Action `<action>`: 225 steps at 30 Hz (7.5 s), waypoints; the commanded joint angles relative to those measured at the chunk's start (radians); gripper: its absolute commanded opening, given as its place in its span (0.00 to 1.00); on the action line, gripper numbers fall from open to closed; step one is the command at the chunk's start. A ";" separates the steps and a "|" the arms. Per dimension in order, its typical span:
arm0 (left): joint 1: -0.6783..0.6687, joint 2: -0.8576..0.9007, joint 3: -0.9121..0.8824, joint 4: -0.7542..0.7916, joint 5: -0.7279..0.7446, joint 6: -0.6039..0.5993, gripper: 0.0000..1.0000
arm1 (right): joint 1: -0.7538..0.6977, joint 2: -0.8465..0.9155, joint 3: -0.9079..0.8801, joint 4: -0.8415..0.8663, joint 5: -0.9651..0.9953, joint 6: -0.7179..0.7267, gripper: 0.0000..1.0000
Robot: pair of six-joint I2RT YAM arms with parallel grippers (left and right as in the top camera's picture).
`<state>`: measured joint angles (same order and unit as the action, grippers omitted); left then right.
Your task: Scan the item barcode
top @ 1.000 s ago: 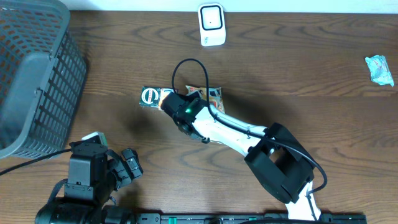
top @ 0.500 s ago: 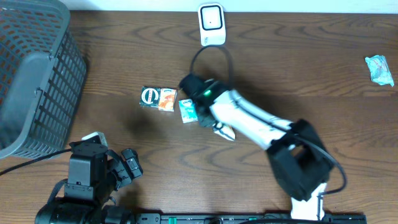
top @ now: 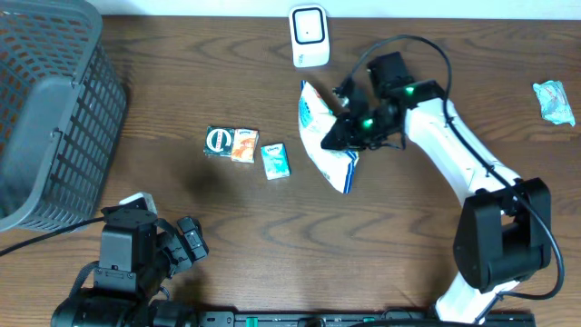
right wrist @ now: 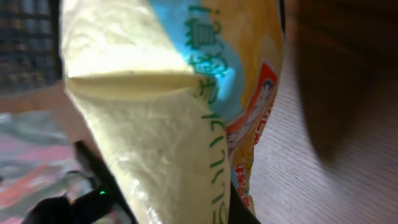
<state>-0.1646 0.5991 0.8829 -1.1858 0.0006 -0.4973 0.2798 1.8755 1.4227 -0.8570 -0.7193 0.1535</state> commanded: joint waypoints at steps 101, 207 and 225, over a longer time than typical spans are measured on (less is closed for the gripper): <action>0.002 -0.004 -0.002 -0.002 -0.009 0.002 0.98 | -0.140 -0.748 -0.237 0.367 0.126 1.063 0.02; 0.002 -0.004 -0.002 -0.002 -0.009 0.002 0.98 | -0.644 0.099 -0.072 -0.071 0.079 -0.314 0.99; 0.002 -0.004 -0.002 -0.002 -0.009 0.002 0.98 | -0.632 0.131 -0.065 -0.131 0.009 -0.327 0.01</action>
<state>-0.1646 0.5991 0.8829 -1.1858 0.0006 -0.4973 -0.3641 2.0686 1.3540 -0.9897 -0.7078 -0.1883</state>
